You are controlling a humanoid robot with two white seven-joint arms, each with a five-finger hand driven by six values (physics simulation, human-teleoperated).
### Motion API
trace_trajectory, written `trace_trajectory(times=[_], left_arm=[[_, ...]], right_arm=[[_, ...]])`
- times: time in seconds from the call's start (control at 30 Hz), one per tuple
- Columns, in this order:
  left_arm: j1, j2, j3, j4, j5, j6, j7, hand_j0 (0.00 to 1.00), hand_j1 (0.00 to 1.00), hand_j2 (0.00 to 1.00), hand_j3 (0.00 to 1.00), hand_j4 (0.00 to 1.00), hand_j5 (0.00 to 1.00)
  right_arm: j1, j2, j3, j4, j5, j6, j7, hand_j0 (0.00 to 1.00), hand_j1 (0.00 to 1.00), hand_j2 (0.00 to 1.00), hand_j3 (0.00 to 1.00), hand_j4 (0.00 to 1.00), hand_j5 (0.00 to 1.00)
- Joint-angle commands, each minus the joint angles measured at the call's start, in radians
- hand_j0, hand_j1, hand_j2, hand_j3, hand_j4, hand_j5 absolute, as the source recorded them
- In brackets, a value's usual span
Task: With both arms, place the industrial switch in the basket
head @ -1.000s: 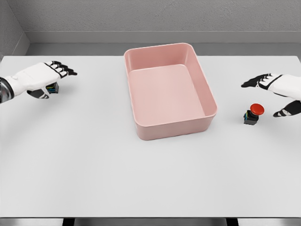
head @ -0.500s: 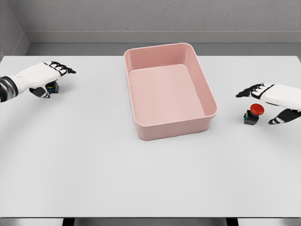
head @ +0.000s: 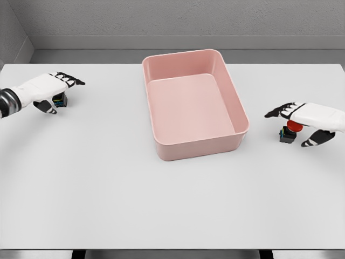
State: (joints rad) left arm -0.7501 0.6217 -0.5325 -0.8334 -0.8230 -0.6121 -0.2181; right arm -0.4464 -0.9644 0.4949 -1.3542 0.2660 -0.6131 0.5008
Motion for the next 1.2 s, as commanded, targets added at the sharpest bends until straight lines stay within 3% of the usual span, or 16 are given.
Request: trace_trajectory(times=[0.0, 0.27, 0.43, 0.6, 0.9, 1.1, 1.17], left_arm=[[0.000, -0.002, 0.002, 0.003, 0.005, 0.001, 0.002, 1.00, 1.00, 1.00, 1.00, 1.00, 1.00], [-0.009, -0.004, 0.002, 0.022, 0.007, 0.044, 0.003, 1.00, 1.00, 1.00, 1.00, 1.00, 1.00], [-0.009, -0.013, 0.002, 0.022, 0.007, 0.043, 0.003, 0.77, 0.77, 0.77, 0.77, 0.77, 0.77], [-0.008, -0.007, 0.002, 0.040, 0.007, 0.044, 0.003, 0.72, 0.72, 0.72, 0.72, 0.72, 0.72], [-0.002, -0.004, 0.002, 0.039, 0.016, 0.034, -0.007, 0.42, 0.42, 0.42, 0.42, 0.42, 0.42], [-0.003, -0.004, -0.014, 0.025, 0.022, 0.028, -0.009, 0.36, 0.36, 0.36, 0.36, 0.36, 0.36], [0.003, -0.003, -0.012, -0.027, 0.031, 0.009, -0.007, 0.35, 0.35, 0.35, 0.35, 0.35, 0.35]], right_arm=[[-0.002, 0.003, 0.007, 0.020, 0.009, 0.002, -0.001, 1.00, 1.00, 1.00, 1.00, 1.00, 1.00], [-0.018, 0.021, 0.011, 0.060, 0.030, 0.002, -0.002, 1.00, 1.00, 1.00, 1.00, 1.00, 1.00], [-0.040, 0.035, 0.037, 0.072, 0.033, 0.002, 0.004, 0.97, 0.97, 0.97, 0.97, 0.97, 0.97], [-0.060, 0.043, 0.076, 0.095, 0.033, 0.002, 0.005, 0.92, 0.92, 0.92, 0.92, 0.92, 0.92], [-0.061, 0.039, 0.076, 0.096, 0.033, 0.002, 0.008, 0.83, 0.83, 0.83, 0.83, 0.83, 0.83], [-0.069, 0.033, 0.074, 0.096, 0.033, 0.002, 0.008, 0.78, 0.78, 0.78, 0.78, 0.78, 0.78], [-0.074, 0.033, 0.074, 0.096, 0.033, 0.002, 0.008, 0.76, 0.76, 0.76, 0.76, 0.76, 0.76]])
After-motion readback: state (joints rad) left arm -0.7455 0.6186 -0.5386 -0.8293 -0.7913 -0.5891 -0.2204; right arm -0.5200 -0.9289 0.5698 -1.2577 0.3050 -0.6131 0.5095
